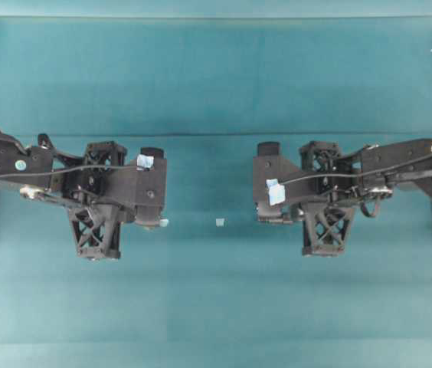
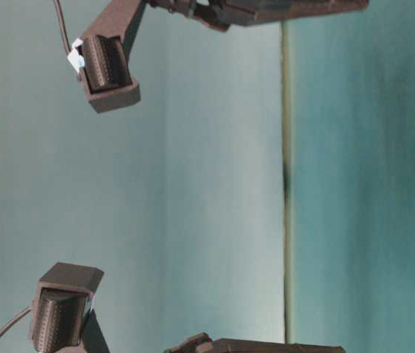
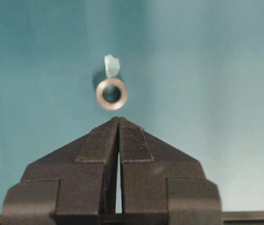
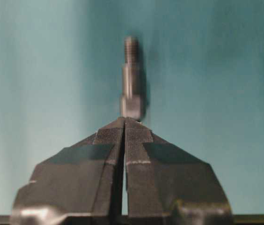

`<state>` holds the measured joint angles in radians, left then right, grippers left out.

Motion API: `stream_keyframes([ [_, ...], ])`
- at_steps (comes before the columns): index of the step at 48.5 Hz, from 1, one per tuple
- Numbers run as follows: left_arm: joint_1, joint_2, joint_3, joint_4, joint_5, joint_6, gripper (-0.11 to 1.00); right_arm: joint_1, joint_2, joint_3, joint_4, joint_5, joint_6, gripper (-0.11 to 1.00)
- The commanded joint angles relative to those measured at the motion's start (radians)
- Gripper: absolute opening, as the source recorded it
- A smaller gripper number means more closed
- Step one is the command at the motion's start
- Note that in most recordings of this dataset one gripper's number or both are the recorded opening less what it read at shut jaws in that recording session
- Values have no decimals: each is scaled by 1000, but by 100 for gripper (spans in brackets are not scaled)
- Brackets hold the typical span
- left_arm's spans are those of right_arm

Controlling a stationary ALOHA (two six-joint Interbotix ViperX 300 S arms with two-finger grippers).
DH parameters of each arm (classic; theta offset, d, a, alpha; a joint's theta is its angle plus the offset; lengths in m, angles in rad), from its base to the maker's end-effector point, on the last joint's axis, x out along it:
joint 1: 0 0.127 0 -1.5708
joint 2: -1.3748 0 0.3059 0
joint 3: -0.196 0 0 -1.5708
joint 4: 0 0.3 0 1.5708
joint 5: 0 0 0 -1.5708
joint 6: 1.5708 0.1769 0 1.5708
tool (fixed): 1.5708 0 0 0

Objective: Insert the washer onto the shaft with both hands.
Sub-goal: 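Open both grippers and lower them around the washer and shaft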

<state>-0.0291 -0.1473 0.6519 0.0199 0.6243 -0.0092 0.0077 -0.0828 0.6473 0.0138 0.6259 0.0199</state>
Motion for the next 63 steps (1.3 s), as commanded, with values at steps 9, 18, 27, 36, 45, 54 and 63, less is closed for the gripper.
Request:
stream_keyframes([
  [9,-2,-2,2,3,-11,-11,3,3,5,5,-2,-46,-9,0],
  [18,-2,21,12,3,-8,-11,35,3,21,18,-2,-58,-8,35],
  [27,-2,28,14,3,-20,-9,87,3,25,37,-3,-63,-3,87],
  [36,-3,28,21,2,-55,-12,79,2,21,46,-2,-94,-2,87],
  [45,-2,44,23,3,-63,-23,80,-3,29,49,-3,-103,-3,87],
  [54,-2,83,20,3,-89,-43,80,-6,44,61,-5,-115,-2,87],
  [63,-3,124,15,2,-107,-63,80,-6,55,72,-5,-130,0,87],
])
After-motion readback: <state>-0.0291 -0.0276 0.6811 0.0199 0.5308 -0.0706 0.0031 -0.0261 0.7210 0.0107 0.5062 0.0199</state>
